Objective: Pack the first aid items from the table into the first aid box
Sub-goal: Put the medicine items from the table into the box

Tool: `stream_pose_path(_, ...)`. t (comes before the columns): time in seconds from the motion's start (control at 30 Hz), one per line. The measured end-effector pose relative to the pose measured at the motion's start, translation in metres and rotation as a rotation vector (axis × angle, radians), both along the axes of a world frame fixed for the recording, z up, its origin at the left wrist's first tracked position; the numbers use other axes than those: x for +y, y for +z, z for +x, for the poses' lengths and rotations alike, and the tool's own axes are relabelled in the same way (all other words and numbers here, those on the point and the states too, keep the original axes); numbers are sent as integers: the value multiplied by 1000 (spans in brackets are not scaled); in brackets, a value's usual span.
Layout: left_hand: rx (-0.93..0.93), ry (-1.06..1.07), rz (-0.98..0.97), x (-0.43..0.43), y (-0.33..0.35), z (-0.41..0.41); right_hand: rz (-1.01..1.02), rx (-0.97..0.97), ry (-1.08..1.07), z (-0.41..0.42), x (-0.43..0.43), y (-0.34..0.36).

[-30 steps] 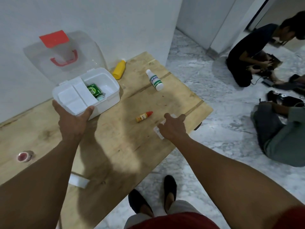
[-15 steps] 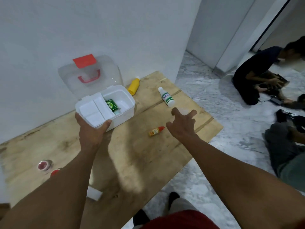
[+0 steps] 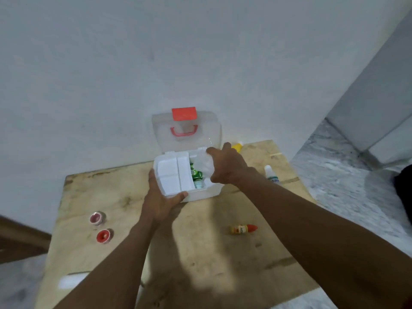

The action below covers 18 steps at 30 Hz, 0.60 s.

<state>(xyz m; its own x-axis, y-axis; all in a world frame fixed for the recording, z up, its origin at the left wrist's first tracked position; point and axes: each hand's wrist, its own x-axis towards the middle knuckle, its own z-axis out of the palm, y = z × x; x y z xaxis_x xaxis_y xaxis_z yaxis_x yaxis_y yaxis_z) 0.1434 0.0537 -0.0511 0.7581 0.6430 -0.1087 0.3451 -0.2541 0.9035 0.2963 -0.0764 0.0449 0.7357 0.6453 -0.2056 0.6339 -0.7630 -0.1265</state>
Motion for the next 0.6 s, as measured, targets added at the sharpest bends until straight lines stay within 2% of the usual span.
stream_pose_path(0.1,10,20,-17,-1,5,2,-252,-94,118,17,17,3)
stream_pose_path(0.17,2,27,-31,0,7,4,-289,-77,161,28,28,2)
stream_pose_path(0.37,3,21,-33,4,9,7,-186,-27,346,41,48,-12)
stream_pose_path(0.6,14,29,-11,4,5,9,-58,84,366,46,48,-47)
